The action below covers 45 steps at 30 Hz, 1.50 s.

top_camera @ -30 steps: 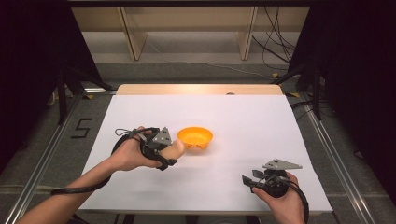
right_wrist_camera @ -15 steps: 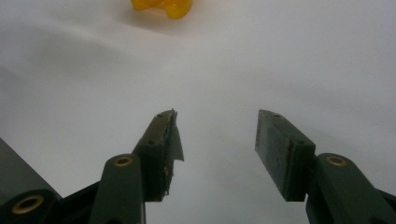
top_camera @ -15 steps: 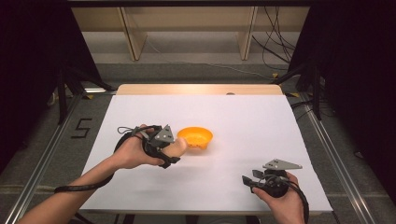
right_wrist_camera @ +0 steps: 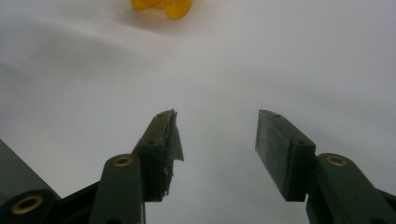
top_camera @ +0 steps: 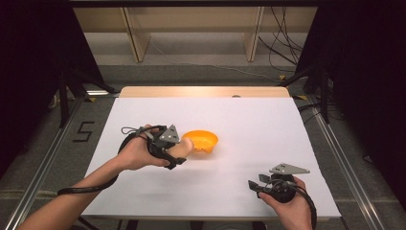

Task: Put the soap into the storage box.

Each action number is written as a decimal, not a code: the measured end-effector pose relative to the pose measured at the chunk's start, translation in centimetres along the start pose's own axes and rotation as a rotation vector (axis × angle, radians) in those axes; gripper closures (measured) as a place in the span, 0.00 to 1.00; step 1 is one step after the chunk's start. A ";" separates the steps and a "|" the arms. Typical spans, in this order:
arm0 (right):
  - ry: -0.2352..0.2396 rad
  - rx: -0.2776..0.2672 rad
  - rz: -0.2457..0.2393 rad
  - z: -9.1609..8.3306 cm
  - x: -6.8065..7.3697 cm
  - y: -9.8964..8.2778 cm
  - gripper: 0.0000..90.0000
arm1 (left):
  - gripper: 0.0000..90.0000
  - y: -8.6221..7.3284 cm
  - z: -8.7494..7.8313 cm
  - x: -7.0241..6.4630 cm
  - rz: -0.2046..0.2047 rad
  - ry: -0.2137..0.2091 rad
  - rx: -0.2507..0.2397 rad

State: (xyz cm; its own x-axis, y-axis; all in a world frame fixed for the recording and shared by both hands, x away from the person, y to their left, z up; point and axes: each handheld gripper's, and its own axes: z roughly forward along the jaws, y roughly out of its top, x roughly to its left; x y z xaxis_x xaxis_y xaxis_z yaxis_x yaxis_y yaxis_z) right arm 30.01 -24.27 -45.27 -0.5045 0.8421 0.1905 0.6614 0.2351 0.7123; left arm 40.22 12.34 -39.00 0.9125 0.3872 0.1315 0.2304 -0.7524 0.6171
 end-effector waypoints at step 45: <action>0.017 -0.010 0.013 0.2 -0.1 -0.1 0.54 | 0.36 1.8 0.7 1.5 0.036 0.002 -0.037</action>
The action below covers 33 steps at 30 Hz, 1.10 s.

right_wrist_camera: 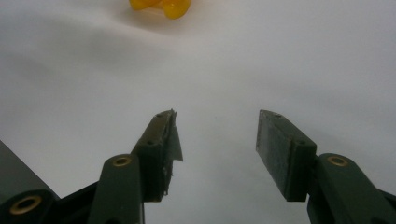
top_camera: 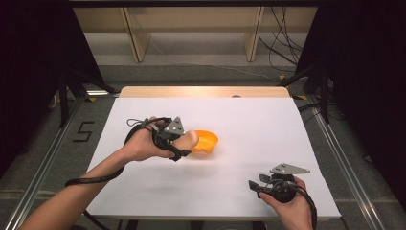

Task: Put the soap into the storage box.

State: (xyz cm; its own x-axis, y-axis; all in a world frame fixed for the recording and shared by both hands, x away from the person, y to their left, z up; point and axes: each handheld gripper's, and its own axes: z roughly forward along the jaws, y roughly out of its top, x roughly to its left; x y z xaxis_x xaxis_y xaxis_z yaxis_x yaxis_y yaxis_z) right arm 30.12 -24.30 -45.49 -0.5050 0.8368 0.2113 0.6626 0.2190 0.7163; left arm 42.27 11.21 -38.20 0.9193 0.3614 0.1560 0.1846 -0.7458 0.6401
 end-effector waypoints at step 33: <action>-0.001 -0.007 -0.009 -0.1 0.1 0.1 0.54 | 0.36 0.9 1.1 1.6 0.010 -0.007 0.020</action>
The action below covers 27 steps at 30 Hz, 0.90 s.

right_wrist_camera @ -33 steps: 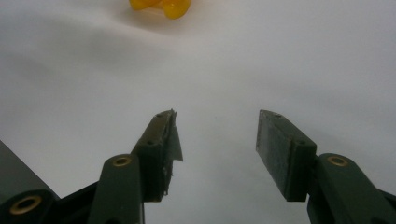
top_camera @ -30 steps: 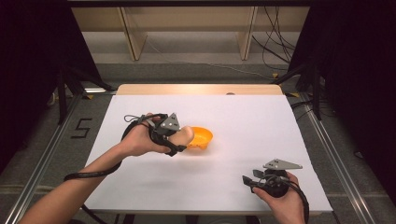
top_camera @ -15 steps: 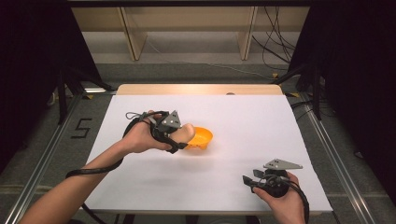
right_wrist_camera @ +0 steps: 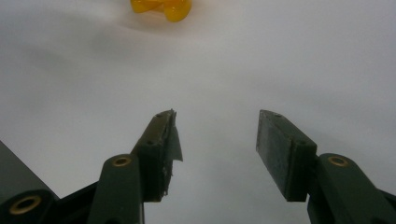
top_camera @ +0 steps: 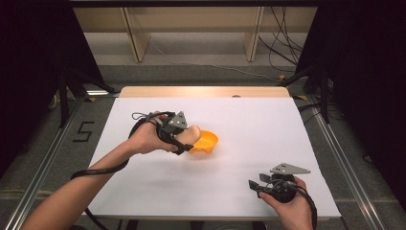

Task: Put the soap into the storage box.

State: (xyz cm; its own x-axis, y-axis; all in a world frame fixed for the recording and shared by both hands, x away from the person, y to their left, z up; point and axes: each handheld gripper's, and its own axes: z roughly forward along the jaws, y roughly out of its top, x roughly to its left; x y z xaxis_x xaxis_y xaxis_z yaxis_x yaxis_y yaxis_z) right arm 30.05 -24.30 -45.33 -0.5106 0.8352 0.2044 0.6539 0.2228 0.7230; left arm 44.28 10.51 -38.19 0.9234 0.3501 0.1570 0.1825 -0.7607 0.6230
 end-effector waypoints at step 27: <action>-0.010 0.000 -0.014 0.0 0.1 0.0 0.53 | 0.36 0.8 0.9 1.0 0.003 0.008 0.004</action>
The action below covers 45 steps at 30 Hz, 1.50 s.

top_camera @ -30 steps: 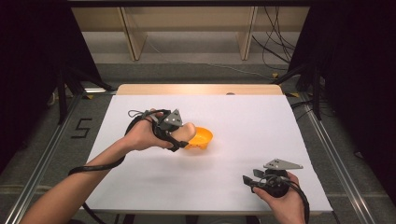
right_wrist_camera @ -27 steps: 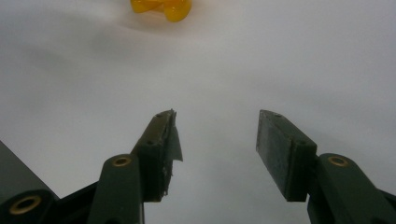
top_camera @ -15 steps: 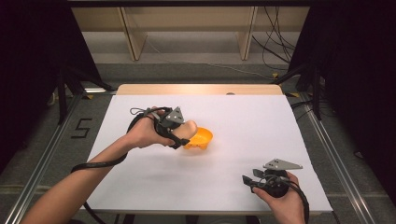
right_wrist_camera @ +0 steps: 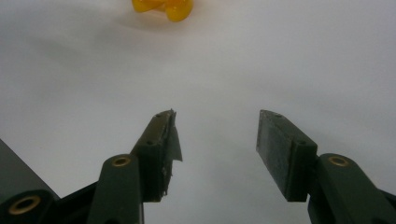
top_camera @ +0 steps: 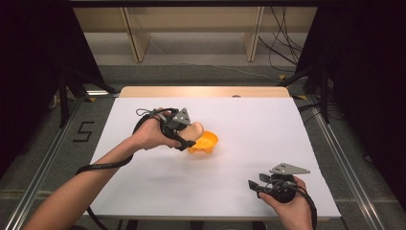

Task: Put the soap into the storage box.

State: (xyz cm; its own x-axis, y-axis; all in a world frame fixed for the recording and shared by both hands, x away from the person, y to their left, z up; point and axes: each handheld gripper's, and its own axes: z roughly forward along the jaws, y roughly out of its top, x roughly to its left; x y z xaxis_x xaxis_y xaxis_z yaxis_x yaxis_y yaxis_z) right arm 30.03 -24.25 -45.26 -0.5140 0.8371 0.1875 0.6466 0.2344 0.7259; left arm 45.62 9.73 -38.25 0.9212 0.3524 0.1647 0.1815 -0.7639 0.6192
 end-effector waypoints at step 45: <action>0.002 0.017 0.031 0.0 0.2 0.0 0.53 | 0.36 0.2 2.4 0.8 0.002 -0.013 -0.004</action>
State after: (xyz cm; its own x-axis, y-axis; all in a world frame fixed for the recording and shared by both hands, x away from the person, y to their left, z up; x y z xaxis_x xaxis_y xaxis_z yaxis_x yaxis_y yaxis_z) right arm 29.88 -24.09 -45.23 -0.4947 0.8430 0.2111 0.6719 0.2169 0.7082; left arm 47.25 8.58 -39.84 0.9261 0.3437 0.1555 0.1783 -0.7621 0.6224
